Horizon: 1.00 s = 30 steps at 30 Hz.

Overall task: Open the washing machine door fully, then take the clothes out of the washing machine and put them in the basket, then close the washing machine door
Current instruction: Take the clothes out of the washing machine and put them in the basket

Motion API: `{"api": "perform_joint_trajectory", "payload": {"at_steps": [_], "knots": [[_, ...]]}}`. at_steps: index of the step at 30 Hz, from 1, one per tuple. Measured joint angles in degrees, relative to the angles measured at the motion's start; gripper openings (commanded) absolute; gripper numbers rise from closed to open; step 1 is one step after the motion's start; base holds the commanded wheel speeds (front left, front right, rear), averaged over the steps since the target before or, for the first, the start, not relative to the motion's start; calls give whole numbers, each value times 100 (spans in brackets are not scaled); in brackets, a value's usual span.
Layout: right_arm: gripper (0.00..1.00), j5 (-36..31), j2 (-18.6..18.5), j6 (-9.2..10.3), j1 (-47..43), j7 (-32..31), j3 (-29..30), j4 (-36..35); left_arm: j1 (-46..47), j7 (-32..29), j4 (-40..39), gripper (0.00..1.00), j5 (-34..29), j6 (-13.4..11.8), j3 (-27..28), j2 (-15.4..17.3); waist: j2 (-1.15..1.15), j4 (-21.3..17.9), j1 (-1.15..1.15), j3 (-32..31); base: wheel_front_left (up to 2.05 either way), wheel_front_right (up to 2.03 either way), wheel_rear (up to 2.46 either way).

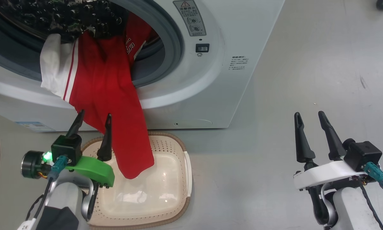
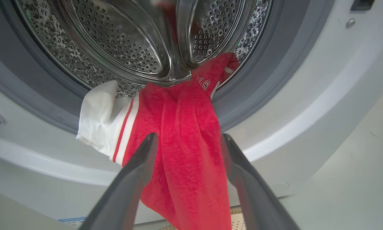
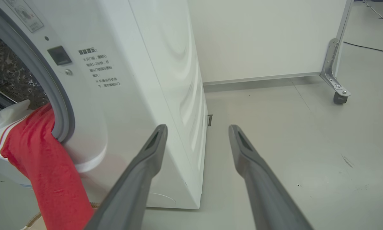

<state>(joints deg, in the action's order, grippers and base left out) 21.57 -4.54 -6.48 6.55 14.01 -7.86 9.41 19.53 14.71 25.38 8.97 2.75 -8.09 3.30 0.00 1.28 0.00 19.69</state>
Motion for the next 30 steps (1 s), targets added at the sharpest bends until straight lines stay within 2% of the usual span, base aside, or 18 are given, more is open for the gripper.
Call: {"api": "perform_joint_trajectory", "payload": {"at_steps": [30], "knots": [[100,7,4,-1,-3,1,-18,-10,-693,0,-731,100,11,-121,77,-29,0,-62,0,87,0,0,0]]}}
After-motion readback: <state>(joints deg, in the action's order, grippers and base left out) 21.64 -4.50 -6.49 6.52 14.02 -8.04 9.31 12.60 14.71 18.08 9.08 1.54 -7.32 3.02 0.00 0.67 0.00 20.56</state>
